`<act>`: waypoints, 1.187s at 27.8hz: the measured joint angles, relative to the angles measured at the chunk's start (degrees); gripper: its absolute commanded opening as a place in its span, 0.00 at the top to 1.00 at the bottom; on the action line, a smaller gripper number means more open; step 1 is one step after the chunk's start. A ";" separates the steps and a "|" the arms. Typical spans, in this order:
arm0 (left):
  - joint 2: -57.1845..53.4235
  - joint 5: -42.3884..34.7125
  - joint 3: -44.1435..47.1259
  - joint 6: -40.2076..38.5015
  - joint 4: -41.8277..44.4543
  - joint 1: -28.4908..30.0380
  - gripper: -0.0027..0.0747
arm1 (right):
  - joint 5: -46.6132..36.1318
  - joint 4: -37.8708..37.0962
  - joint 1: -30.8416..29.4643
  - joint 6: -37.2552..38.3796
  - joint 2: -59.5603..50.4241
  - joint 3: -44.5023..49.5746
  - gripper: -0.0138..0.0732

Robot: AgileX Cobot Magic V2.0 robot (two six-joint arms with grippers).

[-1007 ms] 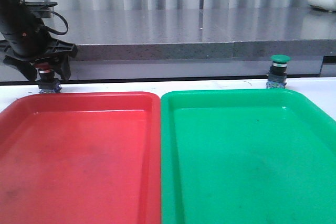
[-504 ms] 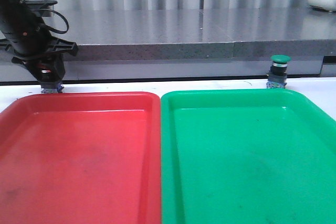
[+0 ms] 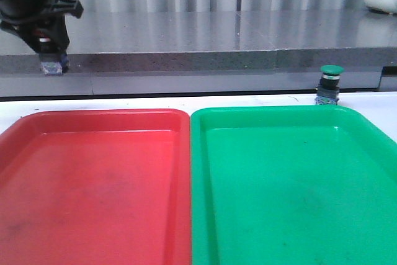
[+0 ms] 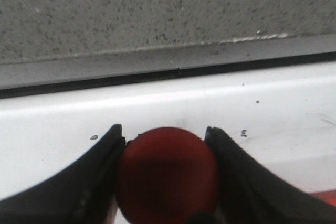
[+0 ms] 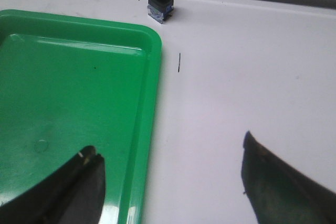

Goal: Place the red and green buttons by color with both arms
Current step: 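Carry the red button forward and lower it into the red tray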

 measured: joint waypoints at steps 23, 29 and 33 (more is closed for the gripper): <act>-25.26 -4.62 27.48 0.00 -1.49 -8.05 0.73 | 0.00 0.00 0.00 0.00 0.00 0.00 0.20; -30.65 -5.87 35.23 0.00 -1.81 -11.89 0.73 | 0.00 0.00 0.00 0.00 0.00 0.00 0.20; -32.75 -6.35 39.01 0.00 -1.95 -14.22 0.73 | 0.00 0.00 0.00 -0.05 0.00 0.00 0.20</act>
